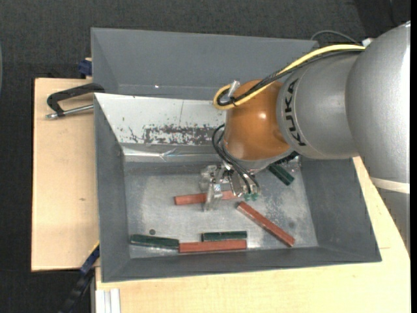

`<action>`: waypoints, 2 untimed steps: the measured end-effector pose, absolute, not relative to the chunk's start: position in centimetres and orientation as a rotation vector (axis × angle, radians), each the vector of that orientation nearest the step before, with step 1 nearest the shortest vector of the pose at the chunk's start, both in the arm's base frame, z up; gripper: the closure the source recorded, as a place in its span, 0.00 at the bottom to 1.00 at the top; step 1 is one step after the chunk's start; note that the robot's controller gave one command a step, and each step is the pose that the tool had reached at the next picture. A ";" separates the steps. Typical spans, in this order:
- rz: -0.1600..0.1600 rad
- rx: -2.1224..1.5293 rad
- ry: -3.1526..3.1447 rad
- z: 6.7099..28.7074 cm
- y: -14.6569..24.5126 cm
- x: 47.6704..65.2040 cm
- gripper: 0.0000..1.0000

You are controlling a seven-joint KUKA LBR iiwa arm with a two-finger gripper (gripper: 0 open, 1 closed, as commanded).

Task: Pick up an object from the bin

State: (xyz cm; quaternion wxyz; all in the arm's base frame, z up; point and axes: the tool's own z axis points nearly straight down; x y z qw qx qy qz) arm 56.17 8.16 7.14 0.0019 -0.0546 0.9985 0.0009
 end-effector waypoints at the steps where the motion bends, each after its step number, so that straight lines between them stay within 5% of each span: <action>1: 0.003 -0.303 3.128 9.4 7.7 56.3 1.00; 2: 0.001 -0.527 3.091 23.1 3.4 55.7 1.00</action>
Offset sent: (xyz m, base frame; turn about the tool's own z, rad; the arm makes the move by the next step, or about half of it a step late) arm -0.0057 -0.0486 0.1584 -0.2302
